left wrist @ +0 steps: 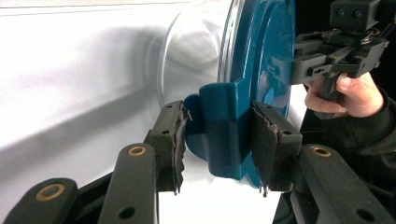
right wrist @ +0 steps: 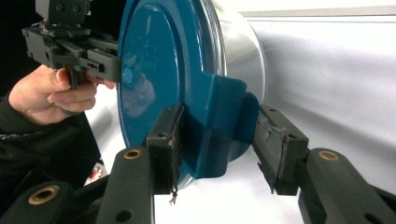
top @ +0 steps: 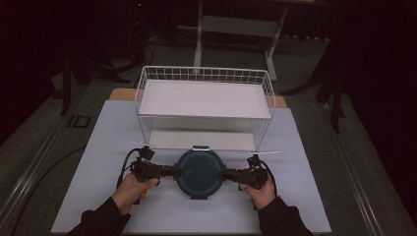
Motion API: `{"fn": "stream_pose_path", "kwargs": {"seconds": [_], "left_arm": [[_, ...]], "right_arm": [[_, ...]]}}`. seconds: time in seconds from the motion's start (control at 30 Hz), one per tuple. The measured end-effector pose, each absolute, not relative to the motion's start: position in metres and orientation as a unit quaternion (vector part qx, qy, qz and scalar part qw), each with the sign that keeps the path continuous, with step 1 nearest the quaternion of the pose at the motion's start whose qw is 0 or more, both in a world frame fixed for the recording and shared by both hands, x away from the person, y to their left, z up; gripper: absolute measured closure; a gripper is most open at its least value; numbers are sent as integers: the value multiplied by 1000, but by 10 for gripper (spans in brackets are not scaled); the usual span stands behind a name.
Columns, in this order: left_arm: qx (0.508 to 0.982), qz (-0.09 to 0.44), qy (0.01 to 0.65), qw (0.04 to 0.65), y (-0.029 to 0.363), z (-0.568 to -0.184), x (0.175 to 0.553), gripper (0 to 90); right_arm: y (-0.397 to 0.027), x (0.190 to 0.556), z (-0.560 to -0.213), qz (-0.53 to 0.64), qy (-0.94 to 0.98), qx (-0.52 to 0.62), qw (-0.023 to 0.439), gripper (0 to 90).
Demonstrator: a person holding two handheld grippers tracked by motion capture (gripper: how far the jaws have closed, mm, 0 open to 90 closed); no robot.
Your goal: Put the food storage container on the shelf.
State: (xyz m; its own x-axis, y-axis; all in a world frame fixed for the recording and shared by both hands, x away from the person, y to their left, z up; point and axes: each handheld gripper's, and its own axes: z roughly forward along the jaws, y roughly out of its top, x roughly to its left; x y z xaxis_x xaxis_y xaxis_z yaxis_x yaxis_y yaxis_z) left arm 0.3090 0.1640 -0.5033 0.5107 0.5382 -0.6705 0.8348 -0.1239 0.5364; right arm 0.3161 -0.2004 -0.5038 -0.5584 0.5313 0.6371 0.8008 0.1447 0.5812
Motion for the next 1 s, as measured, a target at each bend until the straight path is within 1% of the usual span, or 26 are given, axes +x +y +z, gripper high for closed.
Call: {"fn": "stream_pose_path", "kwargs": {"seconds": [0.1, 0.43, 0.57, 0.73, 1.0], "left_arm": [[732, -151, 471, 468, 165, -504, 305, 565], [739, -126, 467, 469, 160, -498, 296, 572], [740, -122, 457, 479, 159, -495, 299, 572], [737, -97, 445, 499, 153, -481, 308, 572], [735, -73, 437, 513, 143, -464, 326, 571]], "right_arm": [[-198, 314, -503, -480, -743, -446, 134, 536], [-199, 309, -501, -484, -737, -453, 134, 553], [-201, 310, -497, -486, -741, -446, 124, 554], [-206, 317, -481, -501, -741, -436, 99, 554], [-215, 331, -468, -517, -734, -433, 81, 555]]}}
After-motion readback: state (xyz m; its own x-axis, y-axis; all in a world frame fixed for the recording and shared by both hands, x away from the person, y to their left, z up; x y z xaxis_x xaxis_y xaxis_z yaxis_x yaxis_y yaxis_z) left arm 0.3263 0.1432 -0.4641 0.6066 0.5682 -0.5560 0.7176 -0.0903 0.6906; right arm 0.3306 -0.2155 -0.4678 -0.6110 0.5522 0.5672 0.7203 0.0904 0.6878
